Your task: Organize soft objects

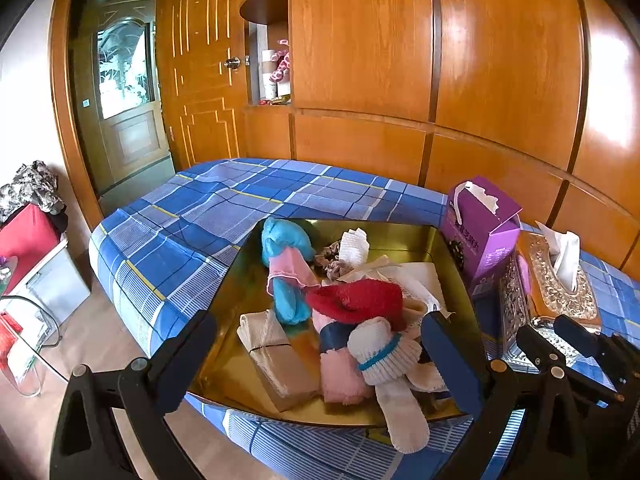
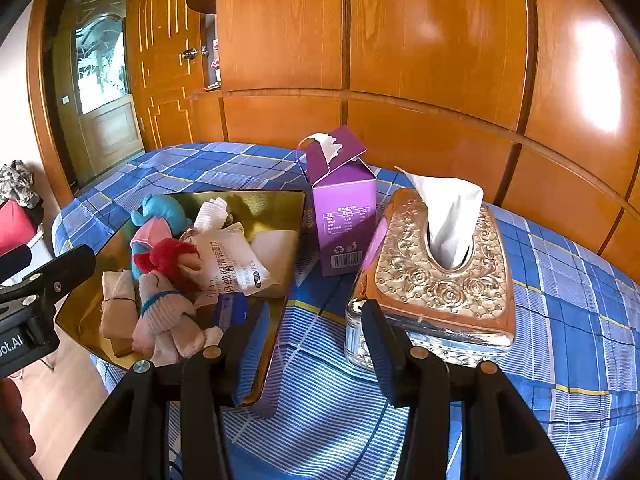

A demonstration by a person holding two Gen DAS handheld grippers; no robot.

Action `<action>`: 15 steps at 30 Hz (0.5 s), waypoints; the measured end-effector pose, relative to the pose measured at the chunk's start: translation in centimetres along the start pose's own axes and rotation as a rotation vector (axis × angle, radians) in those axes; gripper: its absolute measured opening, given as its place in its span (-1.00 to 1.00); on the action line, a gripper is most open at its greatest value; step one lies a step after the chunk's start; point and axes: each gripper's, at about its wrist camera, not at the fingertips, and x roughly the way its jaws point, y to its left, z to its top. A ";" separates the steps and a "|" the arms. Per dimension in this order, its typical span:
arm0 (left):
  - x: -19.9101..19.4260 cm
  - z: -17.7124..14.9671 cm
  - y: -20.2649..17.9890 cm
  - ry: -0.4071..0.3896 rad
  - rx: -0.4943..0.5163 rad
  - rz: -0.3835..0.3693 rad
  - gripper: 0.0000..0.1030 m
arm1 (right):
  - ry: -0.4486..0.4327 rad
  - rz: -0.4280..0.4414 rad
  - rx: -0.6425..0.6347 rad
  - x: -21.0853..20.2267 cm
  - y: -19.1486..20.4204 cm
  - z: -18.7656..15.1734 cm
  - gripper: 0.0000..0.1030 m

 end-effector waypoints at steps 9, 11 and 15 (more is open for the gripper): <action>0.0 -0.1 0.0 0.004 -0.004 -0.005 0.99 | -0.003 -0.001 0.007 -0.1 0.0 -0.1 -0.06; 0.0 -0.1 0.0 0.005 -0.003 -0.004 0.99 | -0.004 0.001 0.006 -0.1 0.0 -0.1 -0.06; 0.0 -0.1 0.0 0.007 0.000 -0.001 0.99 | -0.004 0.000 0.007 -0.1 0.1 -0.1 -0.06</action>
